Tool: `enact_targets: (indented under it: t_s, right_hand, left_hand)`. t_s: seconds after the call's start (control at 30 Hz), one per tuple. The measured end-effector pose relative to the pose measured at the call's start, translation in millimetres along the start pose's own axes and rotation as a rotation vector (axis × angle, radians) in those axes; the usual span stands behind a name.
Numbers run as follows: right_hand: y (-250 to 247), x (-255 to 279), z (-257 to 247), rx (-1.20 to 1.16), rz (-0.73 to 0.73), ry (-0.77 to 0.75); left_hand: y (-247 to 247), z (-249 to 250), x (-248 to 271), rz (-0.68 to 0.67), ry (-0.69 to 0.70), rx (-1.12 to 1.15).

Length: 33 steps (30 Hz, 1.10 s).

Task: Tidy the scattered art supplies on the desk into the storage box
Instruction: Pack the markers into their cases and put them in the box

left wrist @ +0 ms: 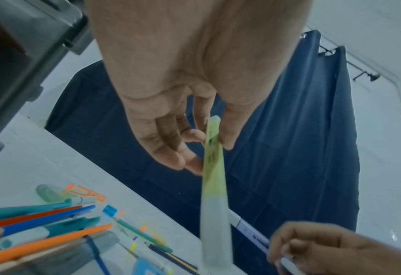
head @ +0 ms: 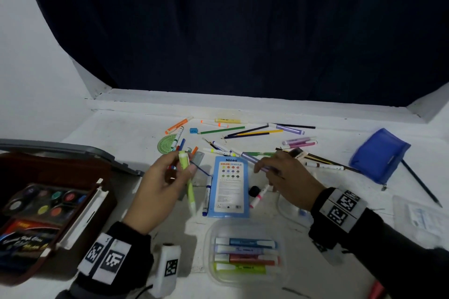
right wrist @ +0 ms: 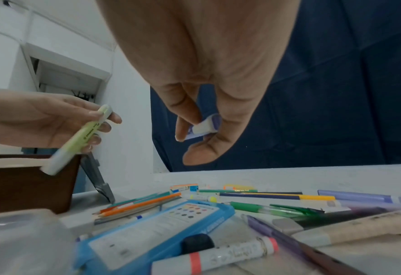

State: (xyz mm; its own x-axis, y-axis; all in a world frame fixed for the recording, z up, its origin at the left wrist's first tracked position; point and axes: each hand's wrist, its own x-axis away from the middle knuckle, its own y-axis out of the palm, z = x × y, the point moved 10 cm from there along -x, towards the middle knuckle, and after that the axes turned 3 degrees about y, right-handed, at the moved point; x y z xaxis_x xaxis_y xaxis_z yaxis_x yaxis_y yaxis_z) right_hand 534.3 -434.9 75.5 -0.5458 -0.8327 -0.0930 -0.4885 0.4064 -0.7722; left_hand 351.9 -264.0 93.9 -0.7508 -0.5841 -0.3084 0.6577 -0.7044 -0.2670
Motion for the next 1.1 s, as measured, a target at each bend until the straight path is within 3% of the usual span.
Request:
enact_targets:
  t_s: [0.13,0.27,0.37,0.47,0.6,0.73,0.9,1.0,1.1]
  right_hand:
    - [-9,31,-12,-0.090,0.026,0.017]
    - [-13,54,-20,-0.237,-0.038,0.085]
    - [-20,62,-17,-0.069,-0.011,0.049]
    - [-21,66,-22,-0.069,-0.013,0.000]
    - [-17,67,-38,-0.033,-0.026,-0.081]
    - [-16,66,-60,0.079,0.050,-0.197]
    - [3,63,-74,0.125,-0.058,-0.220]
    - [21,66,-80,0.081,-0.210,-0.215]
    - [45,72,-77,0.194,-0.350,-0.218]
  left_hand:
    - [7,23,25,-0.026,0.016,0.073]
    - [11,5,49,-0.011,-0.041,0.062]
    - [12,-21,67,-0.023,-0.129,0.078]
    - [9,-41,83,-0.075,-0.173,-0.007]
    - [-3,-36,100,-0.058,-0.138,-0.079]
    - [-14,-10,108,-0.017,-0.075,-0.069]
    - [-22,8,114,-0.036,-0.051,-0.142]
    - [-24,11,117,-0.021,-0.016,-0.171]
    - [-26,5,119,-0.032,-0.007,-0.223]
